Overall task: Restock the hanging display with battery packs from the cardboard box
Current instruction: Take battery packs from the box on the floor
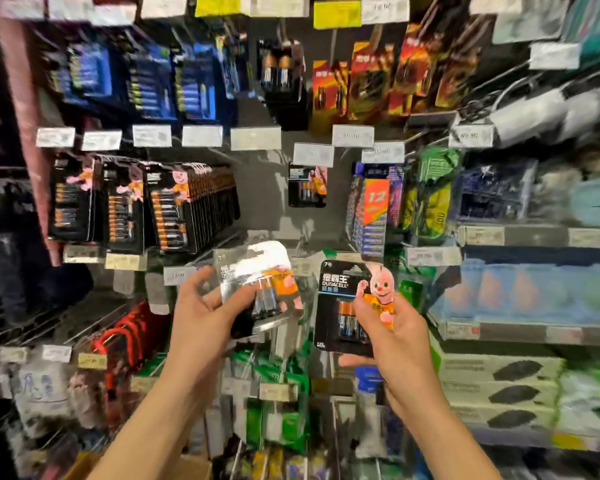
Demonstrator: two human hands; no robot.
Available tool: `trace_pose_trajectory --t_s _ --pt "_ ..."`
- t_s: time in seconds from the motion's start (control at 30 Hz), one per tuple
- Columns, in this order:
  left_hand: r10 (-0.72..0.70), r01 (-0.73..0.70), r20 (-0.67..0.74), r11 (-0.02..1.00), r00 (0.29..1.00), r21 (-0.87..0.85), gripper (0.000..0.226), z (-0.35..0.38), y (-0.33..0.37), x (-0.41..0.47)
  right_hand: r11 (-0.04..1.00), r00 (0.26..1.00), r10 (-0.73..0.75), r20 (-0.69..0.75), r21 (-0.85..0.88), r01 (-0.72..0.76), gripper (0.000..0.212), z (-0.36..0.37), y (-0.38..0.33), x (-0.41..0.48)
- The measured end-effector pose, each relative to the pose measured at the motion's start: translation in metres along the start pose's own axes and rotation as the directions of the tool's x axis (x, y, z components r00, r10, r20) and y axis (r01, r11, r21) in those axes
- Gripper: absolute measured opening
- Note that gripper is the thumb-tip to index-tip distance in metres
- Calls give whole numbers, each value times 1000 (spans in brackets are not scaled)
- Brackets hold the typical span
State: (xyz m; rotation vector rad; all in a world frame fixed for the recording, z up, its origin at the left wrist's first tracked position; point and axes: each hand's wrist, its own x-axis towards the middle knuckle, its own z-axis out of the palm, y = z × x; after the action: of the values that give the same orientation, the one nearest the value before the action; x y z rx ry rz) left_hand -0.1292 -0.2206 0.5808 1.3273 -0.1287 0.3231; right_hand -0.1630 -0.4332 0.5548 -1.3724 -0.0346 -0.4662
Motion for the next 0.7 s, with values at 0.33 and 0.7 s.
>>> trace_pose_trajectory --t_s 0.33,0.7 --pt "-85 105 267 993 960 -61 20 28 9 122 991 990 -116 -77 -71 110 20 39 9 104" --pt "-189 311 444 925 876 -220 32 66 36 230 990 985 -120 -126 -90 109 18 77 8 199"
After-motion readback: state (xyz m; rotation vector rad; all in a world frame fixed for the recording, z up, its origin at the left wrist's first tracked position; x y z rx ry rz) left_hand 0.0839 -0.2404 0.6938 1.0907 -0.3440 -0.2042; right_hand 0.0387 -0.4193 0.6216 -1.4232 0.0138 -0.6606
